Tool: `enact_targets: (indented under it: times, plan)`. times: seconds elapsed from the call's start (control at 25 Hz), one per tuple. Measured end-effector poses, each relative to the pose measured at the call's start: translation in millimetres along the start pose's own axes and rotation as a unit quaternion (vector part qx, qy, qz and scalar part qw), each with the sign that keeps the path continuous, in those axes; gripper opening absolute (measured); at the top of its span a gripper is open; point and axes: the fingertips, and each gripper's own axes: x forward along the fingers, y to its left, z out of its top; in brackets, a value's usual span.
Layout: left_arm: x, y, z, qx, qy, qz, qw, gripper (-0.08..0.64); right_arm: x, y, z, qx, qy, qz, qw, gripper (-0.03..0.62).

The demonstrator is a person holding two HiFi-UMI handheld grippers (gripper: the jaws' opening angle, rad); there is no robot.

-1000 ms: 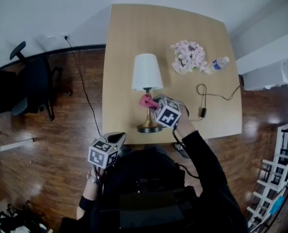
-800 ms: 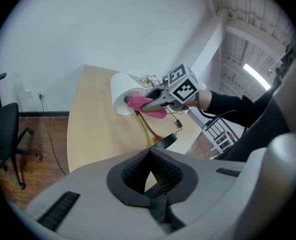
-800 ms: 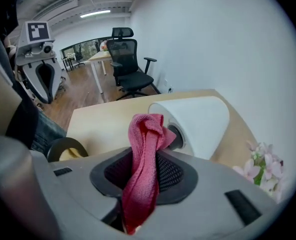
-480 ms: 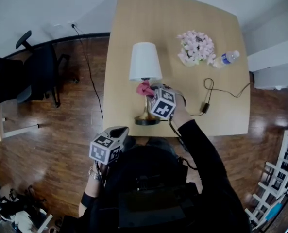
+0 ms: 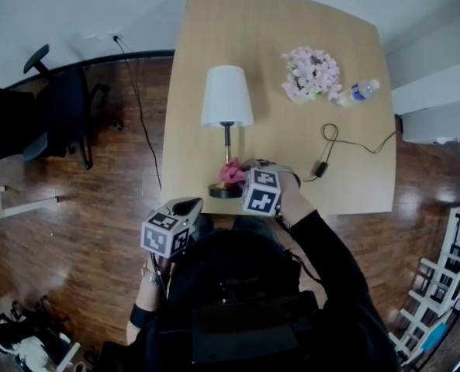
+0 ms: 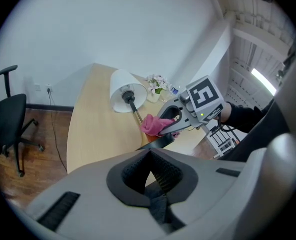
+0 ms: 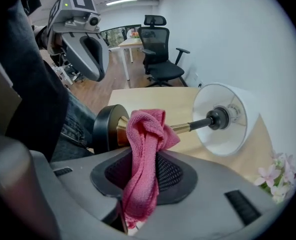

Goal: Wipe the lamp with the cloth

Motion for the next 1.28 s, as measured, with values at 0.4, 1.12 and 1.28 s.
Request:
enact_targets:
  times: [0.4,1.12,1.28]
  plan:
    - [8,-4,11,0.017,-0.002,-0.007,0.9998,0.005,-31,-70,32,0.052,-0.07,-0.066,0.994,0.12]
    - [9,-5,5,0.017,0.006,-0.003,0.9998,0.005,2,10,22,0.038,-0.042,0.088,0.994,0.118]
    - [13,-7,10,0.028,0.008,-0.007,0.9996,0.005,-7,24,27,0.047,-0.078,0.116,0.989,0.117]
